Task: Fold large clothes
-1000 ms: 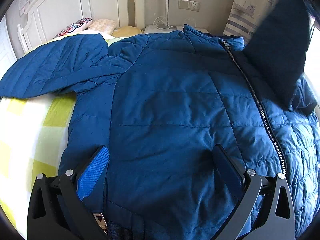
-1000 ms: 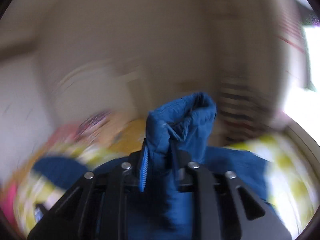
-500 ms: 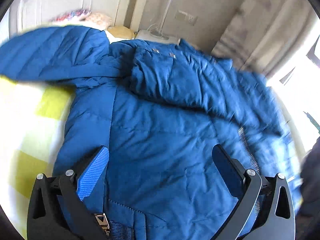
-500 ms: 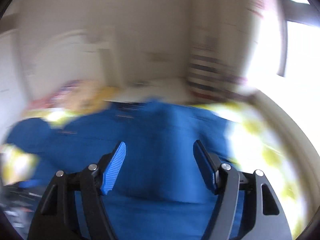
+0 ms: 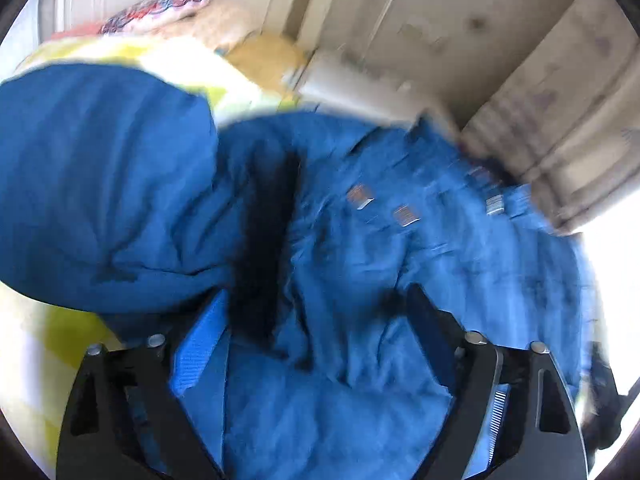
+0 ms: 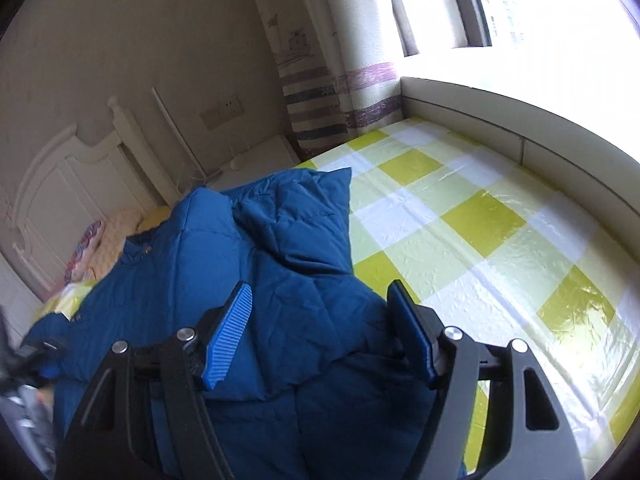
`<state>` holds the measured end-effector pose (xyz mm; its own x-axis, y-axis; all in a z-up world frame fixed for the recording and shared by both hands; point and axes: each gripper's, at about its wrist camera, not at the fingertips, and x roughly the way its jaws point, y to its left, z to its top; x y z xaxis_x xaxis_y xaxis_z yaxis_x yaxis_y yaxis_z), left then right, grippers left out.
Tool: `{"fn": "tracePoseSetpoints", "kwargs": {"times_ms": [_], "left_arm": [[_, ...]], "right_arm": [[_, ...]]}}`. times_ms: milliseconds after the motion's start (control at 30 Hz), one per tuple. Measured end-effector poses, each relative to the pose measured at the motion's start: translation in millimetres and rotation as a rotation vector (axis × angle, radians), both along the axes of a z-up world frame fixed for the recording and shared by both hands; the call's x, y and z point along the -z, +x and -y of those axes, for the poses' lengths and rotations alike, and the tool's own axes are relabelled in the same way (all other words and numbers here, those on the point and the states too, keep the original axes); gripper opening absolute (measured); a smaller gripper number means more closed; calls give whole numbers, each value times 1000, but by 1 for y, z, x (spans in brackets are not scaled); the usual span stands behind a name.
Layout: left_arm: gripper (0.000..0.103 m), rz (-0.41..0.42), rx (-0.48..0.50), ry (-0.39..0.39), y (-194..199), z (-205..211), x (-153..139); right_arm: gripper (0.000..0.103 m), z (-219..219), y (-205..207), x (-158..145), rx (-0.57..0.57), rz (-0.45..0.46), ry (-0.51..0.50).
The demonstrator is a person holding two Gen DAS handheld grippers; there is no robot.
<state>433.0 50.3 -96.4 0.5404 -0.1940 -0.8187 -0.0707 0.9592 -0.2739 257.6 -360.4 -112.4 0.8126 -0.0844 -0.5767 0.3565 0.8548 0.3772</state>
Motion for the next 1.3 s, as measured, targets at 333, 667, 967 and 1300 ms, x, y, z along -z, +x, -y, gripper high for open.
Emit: {"fn": "tracePoseSetpoints", "kwargs": {"times_ms": [333,667,967,1300], "left_arm": [[15,233,-44,2,-85,-14,-69],[74,167,-158,188,-85,-33,-50],[91,265,38,237,-63,12,-37],[99,125,121,242,-43,23,2]], "right_arm": [[70,4,5,1,25,5,59],[70,4,6,0,38,0,47],[68,-13,12,-8,13,7,-49],[69,-63,48,-36,-70,-62,-332]]}}
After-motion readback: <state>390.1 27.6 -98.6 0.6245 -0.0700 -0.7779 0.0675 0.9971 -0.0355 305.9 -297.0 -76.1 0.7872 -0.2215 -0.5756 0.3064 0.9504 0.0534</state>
